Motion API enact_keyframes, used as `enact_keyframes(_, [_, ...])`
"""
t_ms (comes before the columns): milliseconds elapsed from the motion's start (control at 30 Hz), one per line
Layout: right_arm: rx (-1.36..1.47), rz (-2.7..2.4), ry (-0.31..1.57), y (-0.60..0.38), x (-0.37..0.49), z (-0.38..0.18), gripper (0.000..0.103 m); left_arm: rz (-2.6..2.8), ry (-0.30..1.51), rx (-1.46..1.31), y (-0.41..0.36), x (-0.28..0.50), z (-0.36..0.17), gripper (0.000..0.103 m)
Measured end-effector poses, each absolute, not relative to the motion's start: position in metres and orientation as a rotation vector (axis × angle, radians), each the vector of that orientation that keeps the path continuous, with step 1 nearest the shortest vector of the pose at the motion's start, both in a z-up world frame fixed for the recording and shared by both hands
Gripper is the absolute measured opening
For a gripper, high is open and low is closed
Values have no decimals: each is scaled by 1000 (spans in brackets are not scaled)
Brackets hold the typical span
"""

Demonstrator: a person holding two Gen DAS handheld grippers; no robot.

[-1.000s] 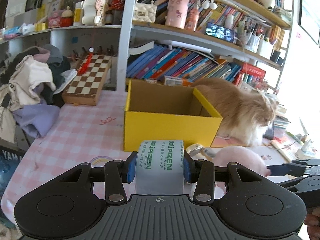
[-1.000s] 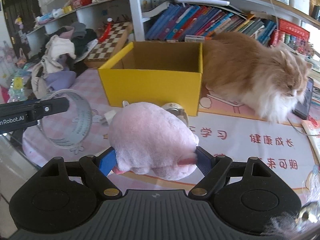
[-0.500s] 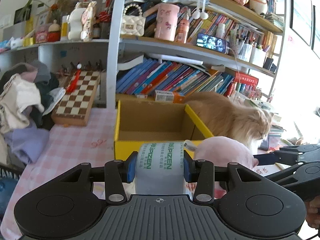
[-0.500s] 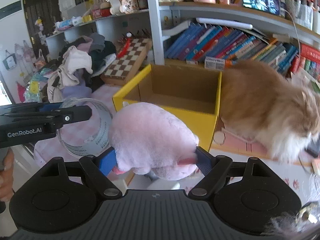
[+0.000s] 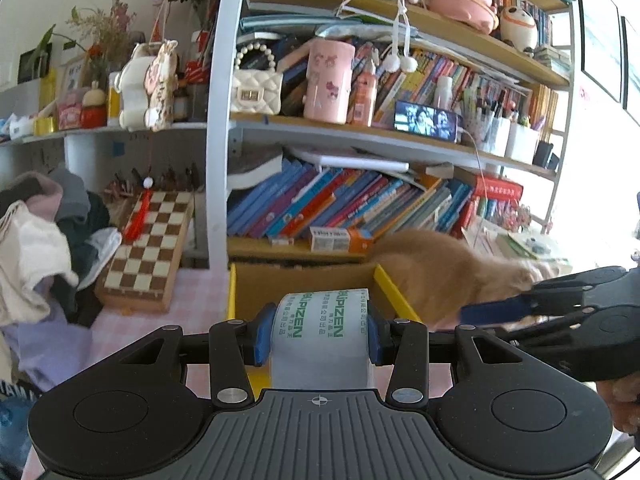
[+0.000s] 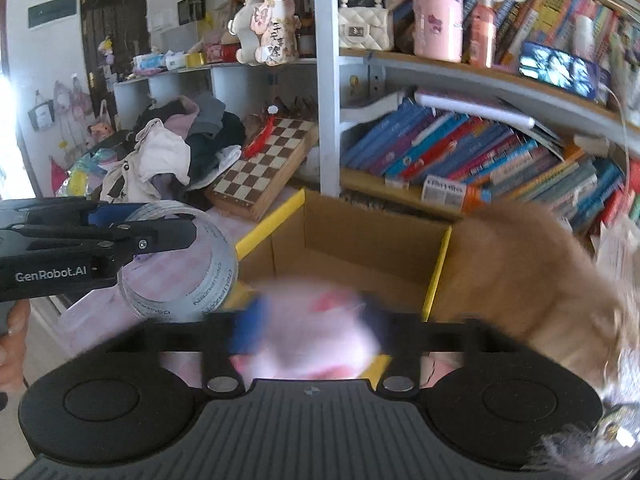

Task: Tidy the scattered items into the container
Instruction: 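Lift the tape roll and plush pig and carry both toward the yellow box, then lower the tape roll and plush pig into the yellow box with both grippers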

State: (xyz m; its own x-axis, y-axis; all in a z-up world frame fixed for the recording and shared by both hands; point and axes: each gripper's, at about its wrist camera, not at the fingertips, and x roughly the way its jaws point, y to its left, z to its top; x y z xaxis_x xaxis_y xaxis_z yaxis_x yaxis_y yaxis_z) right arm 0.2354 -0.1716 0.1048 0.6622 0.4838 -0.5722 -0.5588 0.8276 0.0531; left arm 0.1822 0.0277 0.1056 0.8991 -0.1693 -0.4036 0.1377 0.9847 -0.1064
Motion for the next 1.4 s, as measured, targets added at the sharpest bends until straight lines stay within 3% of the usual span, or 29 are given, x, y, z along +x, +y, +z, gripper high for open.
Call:
enact_keyframes(67, [-136, 606, 599, -172, 252, 108, 34, -148, 402, -61, 23, 196, 111, 42])
enact_keyframes(167, [-154, 599, 624, -173, 281, 104, 24, -124, 387, -47, 19, 214, 119, 42])
enact_keyframes(300, [-93, 667, 667, -202, 287, 101, 27, -105, 377, -43, 21, 212, 122, 42])
enact_keyframes(467, [-126, 689, 769, -222, 274, 73, 52, -79, 420, -87, 25, 206, 106, 42])
enact_keyframes(533, [-108, 664, 813, -227, 271, 59, 78, -72, 434, -101, 25, 203, 100, 42])
enact_keyframes(567, [-99, 650, 839, -228, 271, 50, 81, -69, 442, -103, 25, 201, 97, 42])
enact_keyframes(833, [-11, 507, 1039, -228, 291, -16, 84, -56, 485, -103, 25, 197, 88, 42])
enact_keyframes(1067, [41, 453, 1091, -237, 299, -35, 81, -53, 491, -89, 26, 196, 90, 42])
enact_keyframes(1400, [36, 479, 1076, -245, 296, -27, 61, -75, 498, -73, 24, 200, 85, 42])
